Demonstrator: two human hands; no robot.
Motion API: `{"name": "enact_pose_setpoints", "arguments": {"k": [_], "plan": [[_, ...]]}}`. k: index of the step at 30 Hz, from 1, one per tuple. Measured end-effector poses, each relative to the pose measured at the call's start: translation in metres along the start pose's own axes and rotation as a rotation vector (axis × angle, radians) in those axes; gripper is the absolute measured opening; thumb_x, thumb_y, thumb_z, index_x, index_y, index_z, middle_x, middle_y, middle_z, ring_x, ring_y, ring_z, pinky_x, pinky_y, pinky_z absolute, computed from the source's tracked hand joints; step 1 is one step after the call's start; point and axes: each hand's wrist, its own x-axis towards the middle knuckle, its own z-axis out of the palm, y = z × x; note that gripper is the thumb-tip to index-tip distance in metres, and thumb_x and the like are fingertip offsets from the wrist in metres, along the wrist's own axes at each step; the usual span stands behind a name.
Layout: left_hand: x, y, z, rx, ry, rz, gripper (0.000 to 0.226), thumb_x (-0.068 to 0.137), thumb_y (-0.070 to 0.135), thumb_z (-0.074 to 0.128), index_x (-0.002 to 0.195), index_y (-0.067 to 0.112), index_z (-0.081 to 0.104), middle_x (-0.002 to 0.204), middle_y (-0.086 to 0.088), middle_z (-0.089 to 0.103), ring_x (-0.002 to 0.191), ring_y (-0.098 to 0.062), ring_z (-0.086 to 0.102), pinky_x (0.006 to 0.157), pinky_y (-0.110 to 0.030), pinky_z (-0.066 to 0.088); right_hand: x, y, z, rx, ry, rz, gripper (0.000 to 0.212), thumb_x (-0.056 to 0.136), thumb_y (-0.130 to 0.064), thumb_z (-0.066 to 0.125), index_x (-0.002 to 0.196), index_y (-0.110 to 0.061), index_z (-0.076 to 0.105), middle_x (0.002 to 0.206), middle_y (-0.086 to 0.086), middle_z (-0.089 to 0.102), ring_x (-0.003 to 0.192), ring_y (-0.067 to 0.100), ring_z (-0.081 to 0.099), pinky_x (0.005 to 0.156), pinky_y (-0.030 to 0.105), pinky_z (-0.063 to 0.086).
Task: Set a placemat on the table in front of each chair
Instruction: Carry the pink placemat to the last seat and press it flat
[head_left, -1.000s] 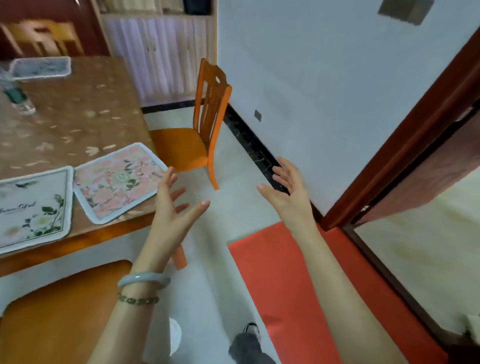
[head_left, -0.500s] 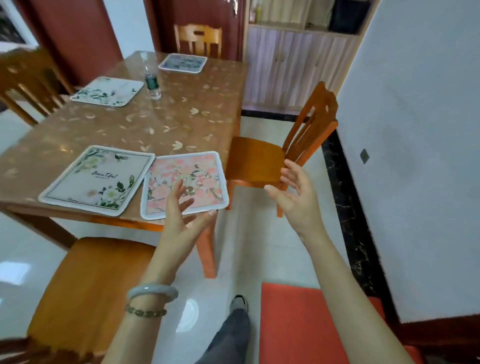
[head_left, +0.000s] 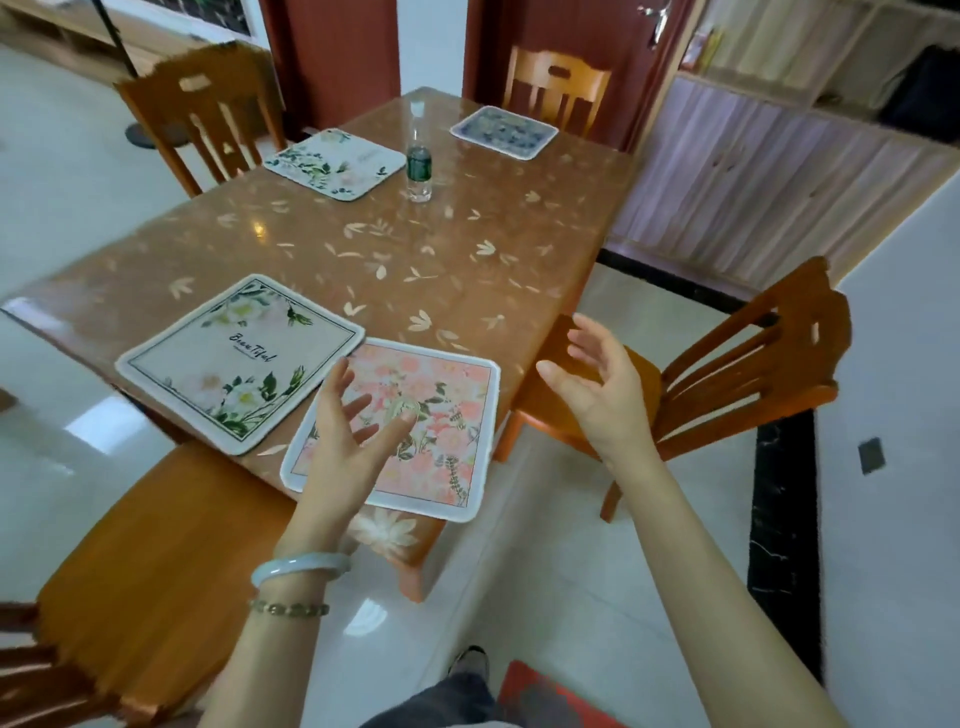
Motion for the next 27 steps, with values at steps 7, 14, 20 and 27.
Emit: {"name": "enact_pose_setpoints", "arguments": {"k": [7, 14, 20, 27], "plan": [[0.039, -0.007, -0.003, 0.067, 0.215, -0.072, 0.092, 0.079, 0.041, 0.070, 0.150, 0.036, 0.013, 0.155, 0.005, 0.025, 0.129, -0.012, 0.041, 0.096, -0.029, 0.044, 0.078, 0.025, 0.036, 0.069, -0.264, 0.024, 0.052, 0.080, -0.032, 0.073, 0.126, -0.037, 0.051, 0.126, -0.020, 0.051, 0.119, -0.003, 0.047, 0.071, 0.000, 0.042], [0.087, -0.047, 0.015, 0.264, 0.372, -0.211, 0.094, 0.083, 0.038, 0.072, 0.153, 0.029, 0.010, 0.160, 0.003, 0.018, 0.131, -0.007, 0.031, 0.102, -0.029, 0.033, 0.153, 0.081, 0.060, -0.045, -0.514, 0.129, 0.053, 0.082, -0.029, 0.072, 0.130, -0.030, 0.050, 0.137, -0.010, 0.049, 0.125, 0.010, 0.045, 0.097, 0.027, 0.038], [0.131, -0.087, 0.033, 0.434, 0.404, -0.379, 0.098, 0.081, 0.037, 0.076, 0.154, 0.016, 0.013, 0.158, -0.008, 0.023, 0.143, -0.025, 0.028, 0.115, -0.049, 0.029, 0.223, 0.119, 0.067, -0.115, -0.690, 0.159, 0.048, 0.084, -0.028, 0.070, 0.128, -0.027, 0.052, 0.132, -0.009, 0.051, 0.122, 0.008, 0.044, 0.099, 0.028, 0.036], [0.146, -0.129, 0.025, 0.651, 0.363, -0.575, 0.097, 0.081, 0.038, 0.075, 0.154, 0.010, 0.016, 0.158, -0.013, 0.024, 0.145, -0.028, 0.024, 0.117, -0.046, 0.025, 0.255, 0.161, 0.100, -0.216, -0.870, 0.228, 0.049, 0.083, -0.026, 0.072, 0.127, -0.021, 0.053, 0.132, 0.001, 0.050, 0.116, 0.012, 0.046, 0.093, 0.027, 0.038]]}}
